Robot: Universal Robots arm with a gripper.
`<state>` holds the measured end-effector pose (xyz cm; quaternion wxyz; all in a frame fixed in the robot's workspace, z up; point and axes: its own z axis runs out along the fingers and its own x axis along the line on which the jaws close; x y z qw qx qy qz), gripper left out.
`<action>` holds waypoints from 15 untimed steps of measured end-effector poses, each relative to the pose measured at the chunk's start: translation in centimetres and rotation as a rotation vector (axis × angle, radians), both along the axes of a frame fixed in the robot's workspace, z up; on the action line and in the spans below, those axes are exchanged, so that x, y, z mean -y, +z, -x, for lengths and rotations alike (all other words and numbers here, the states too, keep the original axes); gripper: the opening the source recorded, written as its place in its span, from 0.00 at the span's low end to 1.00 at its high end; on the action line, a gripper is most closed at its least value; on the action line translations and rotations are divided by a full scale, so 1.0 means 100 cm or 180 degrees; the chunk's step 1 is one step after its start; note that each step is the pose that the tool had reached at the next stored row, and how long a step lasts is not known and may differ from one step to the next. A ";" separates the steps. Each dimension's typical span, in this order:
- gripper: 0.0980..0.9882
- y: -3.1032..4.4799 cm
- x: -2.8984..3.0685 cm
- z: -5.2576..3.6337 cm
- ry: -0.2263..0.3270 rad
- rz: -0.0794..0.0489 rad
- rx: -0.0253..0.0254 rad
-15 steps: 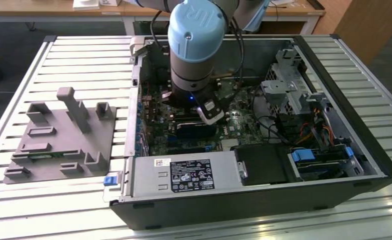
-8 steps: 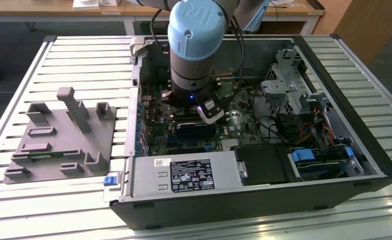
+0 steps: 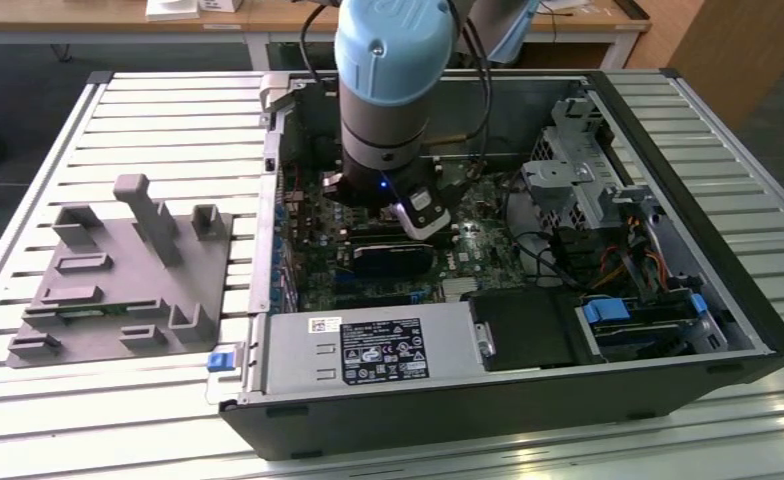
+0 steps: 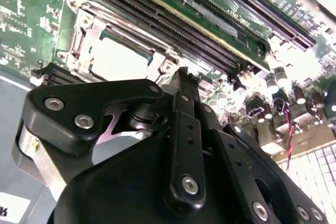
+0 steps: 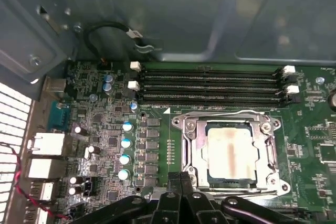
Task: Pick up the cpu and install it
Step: 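Install the second cpu locking lever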
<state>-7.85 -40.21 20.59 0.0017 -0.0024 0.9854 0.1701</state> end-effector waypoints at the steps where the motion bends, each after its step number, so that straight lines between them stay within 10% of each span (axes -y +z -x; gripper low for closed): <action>1: 0.01 0.0016 0.0000 0.0000 0.0000 0.0000 0.0000; 15: 0.01 0.0190 -0.0005 0.0000 -0.0003 -0.0001 0.0001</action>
